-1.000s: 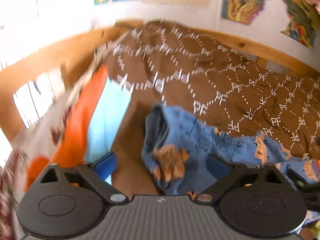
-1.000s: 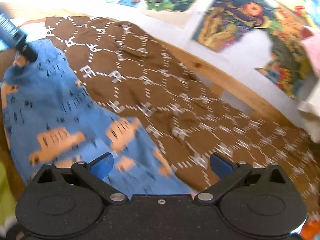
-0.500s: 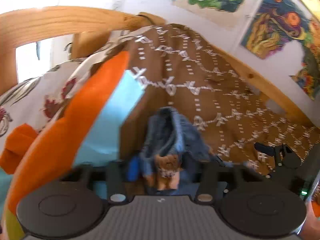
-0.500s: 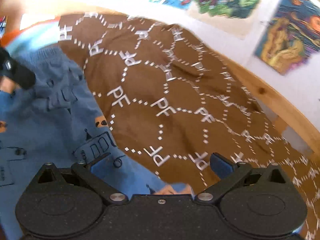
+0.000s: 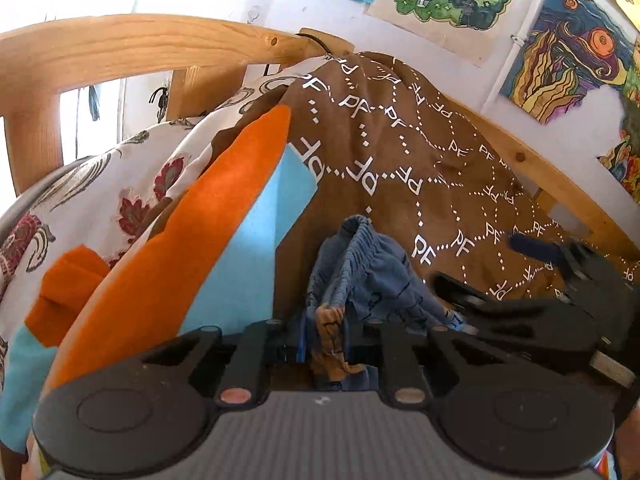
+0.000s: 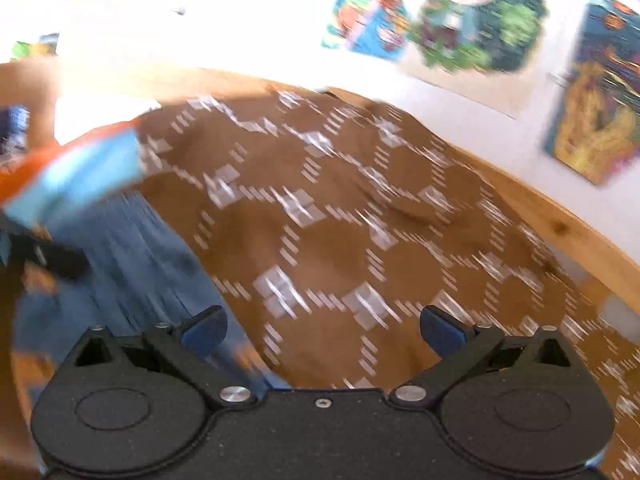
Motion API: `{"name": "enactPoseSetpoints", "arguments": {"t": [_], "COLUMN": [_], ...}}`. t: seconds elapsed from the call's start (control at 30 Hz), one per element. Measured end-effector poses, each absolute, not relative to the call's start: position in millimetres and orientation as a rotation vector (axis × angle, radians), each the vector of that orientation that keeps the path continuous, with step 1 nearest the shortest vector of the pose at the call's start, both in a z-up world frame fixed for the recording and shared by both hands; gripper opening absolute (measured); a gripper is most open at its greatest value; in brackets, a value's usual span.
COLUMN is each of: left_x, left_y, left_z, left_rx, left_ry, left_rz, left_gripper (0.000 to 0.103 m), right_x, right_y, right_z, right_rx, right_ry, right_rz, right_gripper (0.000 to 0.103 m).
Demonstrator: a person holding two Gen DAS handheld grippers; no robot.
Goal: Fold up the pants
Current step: 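Grasp the pants waistband with the left tool and lift it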
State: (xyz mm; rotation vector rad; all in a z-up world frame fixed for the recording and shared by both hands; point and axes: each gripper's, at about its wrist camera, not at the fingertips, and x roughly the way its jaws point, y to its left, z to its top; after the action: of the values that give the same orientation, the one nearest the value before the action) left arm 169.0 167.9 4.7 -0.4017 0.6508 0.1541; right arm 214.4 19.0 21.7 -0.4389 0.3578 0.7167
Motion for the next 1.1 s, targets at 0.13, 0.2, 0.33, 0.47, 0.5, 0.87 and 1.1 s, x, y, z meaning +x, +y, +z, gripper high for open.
{"name": "enactPoseSetpoints", "arguments": {"t": [0.13, 0.2, 0.33, 0.47, 0.5, 0.87, 1.1], "left_x": [169, 170, 168, 169, 169, 171, 170], "left_y": [171, 171, 171, 173, 173, 176, 168], "left_z": [3, 3, 3, 3, 3, 2, 5], "left_rx": [-0.415, -0.413, -0.410, -0.433, -0.436, -0.486, -0.442], "left_ry": [0.654, 0.655, 0.654, 0.659, 0.660, 0.671, 0.651], "left_rz": [0.149, 0.150, 0.146, 0.150, 0.152, 0.167, 0.166], "left_gripper": [0.019, 0.019, 0.019, 0.019, 0.019, 0.023, 0.020], "right_x": [223, 229, 234, 216, 210, 86, 75], "right_y": [58, 60, 34, -25, -40, -92, -77], "right_z": [6, 2, 15, 30, 29, -27, -42], "right_rx": [-0.572, -0.581, -0.501, -0.398, -0.372, -0.535, -0.641], "right_ry": [0.344, 0.334, 0.352, 0.407, 0.432, 0.509, 0.460], "right_rz": [0.804, 0.826, 0.738, 0.621, 0.580, 0.320, 0.336], "right_gripper": [0.102, 0.102, 0.102, 0.102, 0.102, 0.102, 0.102]}}
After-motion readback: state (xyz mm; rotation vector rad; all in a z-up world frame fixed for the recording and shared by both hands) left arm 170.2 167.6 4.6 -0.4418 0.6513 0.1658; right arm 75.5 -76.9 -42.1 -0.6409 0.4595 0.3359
